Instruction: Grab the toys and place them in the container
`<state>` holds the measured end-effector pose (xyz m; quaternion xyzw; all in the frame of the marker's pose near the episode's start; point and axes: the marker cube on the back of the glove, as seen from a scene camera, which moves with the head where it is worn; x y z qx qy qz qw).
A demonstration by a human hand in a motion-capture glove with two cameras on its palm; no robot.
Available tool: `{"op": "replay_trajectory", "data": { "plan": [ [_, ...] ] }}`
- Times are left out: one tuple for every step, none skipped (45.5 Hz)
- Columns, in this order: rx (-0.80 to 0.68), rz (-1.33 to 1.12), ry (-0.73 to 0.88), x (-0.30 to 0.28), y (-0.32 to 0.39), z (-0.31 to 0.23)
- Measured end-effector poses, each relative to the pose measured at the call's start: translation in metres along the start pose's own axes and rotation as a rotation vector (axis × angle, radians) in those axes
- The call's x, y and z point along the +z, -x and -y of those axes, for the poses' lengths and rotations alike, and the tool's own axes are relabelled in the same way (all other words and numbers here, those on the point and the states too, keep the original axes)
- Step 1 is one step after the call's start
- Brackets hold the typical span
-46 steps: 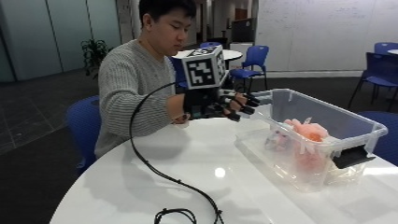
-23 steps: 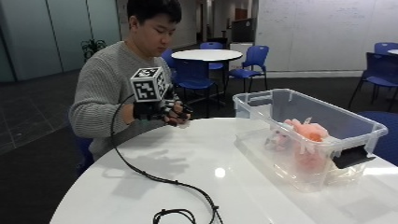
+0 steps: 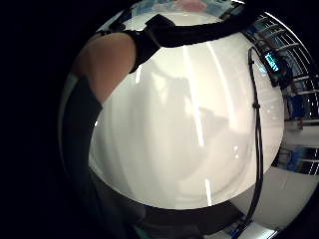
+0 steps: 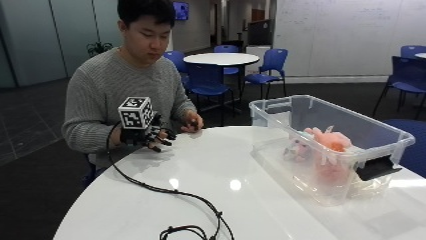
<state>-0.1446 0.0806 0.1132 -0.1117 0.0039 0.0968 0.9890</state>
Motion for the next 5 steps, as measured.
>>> {"op": "replay_trajectory", "data": {
  "plan": [
    [-0.001,-0.002,-0.002,0.0,-0.0024,-0.0008],
    [-0.002,-0.004,-0.002,-0.0001,-0.0052,-0.0014],
    [-0.003,-0.004,-0.002,-0.0003,-0.0077,-0.0019],
    [-0.005,-0.003,-0.001,-0.0004,-0.0097,-0.0023],
    [-0.005,-0.003,-0.001,-0.0004,-0.0107,-0.0026]
  ]
}}
